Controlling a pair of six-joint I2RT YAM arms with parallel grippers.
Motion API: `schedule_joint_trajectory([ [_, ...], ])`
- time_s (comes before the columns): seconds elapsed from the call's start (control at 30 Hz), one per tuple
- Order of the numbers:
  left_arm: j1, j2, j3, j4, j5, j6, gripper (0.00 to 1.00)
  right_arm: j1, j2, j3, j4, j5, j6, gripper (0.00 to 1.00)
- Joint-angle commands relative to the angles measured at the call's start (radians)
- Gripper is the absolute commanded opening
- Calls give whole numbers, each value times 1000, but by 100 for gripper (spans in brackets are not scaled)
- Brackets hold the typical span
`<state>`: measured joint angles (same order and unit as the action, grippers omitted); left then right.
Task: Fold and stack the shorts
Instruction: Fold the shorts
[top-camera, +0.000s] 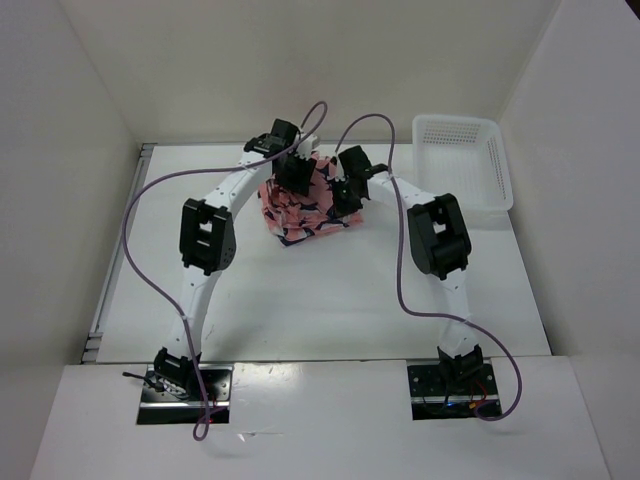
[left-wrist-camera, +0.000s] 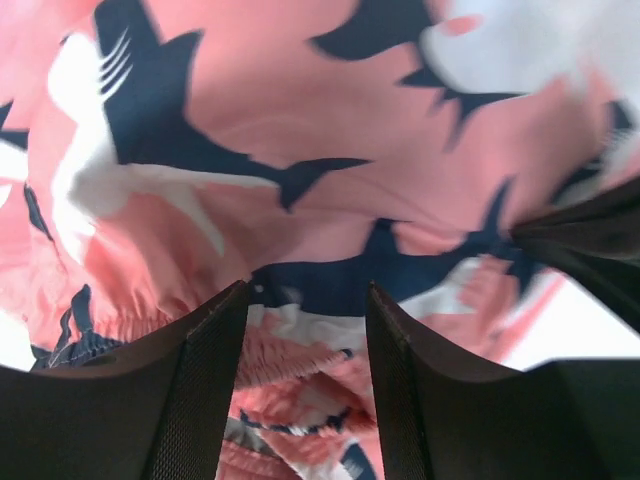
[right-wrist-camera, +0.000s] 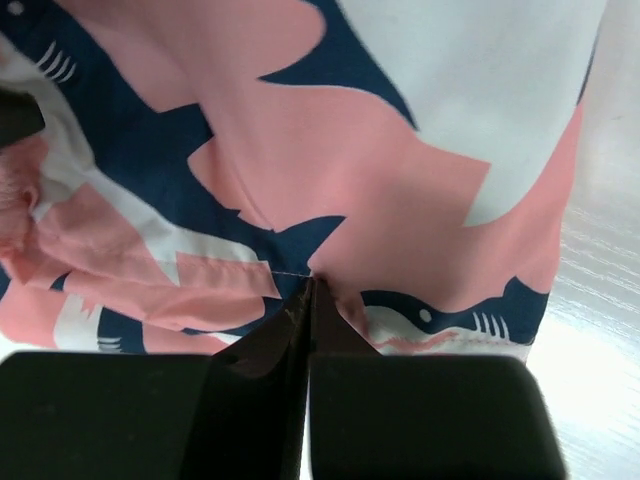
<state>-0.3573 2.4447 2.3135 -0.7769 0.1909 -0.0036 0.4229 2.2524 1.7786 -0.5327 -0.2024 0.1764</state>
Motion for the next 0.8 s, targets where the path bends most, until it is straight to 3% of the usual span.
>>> schedule_joint_trajectory([
  [0.0,0,-6,-51,39,-89,4,58,-1,21,-11,50,43,28,0],
  [0.2,37,-47,-186,21,-159,4,51,-1,30,-48,50,84,28,0],
  [0.5,72,-219,-419,50,-254,4,51,8,21,-100,50,95,23,0],
  [0.77,119,-280,-385,51,-173,4,54,36,-8,-100,59,104,-11,0],
])
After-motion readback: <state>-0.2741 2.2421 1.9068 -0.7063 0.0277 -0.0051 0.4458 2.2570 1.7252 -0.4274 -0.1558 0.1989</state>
